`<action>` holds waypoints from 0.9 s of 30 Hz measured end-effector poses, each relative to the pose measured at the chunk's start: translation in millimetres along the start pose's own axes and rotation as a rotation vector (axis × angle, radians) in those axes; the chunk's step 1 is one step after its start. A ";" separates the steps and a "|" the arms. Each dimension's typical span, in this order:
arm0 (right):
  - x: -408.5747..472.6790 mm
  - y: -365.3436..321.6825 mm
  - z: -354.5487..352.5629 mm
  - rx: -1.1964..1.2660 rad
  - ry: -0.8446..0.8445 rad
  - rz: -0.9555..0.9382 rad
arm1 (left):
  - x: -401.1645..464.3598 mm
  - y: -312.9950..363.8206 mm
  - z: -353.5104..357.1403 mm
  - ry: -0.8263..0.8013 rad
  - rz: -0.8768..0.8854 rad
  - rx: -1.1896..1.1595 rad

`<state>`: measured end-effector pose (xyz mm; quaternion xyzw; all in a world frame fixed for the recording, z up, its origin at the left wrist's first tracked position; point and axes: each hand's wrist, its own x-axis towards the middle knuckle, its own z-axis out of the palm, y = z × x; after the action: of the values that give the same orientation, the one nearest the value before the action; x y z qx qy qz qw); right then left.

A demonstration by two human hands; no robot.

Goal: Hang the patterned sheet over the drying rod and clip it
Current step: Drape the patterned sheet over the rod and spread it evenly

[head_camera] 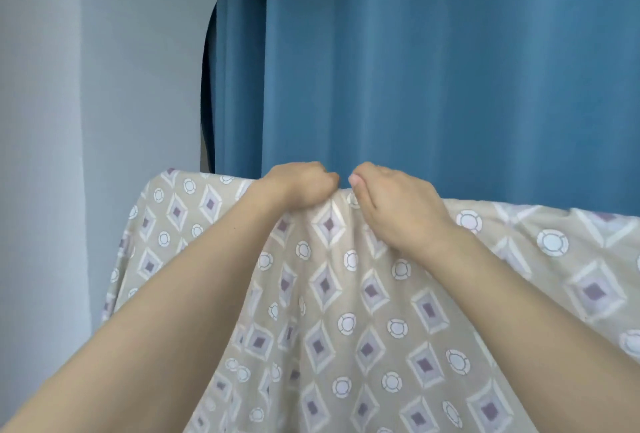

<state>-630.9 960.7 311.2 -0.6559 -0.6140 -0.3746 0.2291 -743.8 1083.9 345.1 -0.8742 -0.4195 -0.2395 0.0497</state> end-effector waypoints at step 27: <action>121.0 -93.2 51.8 -0.032 -0.600 0.634 | 42.5 -195.0 52.2 0.707 0.196 0.002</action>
<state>-715.2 1089.9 358.0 -0.8952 -0.4158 -0.0883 0.1342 -849.2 1254.5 296.5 -0.7734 -0.2909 -0.5204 0.2153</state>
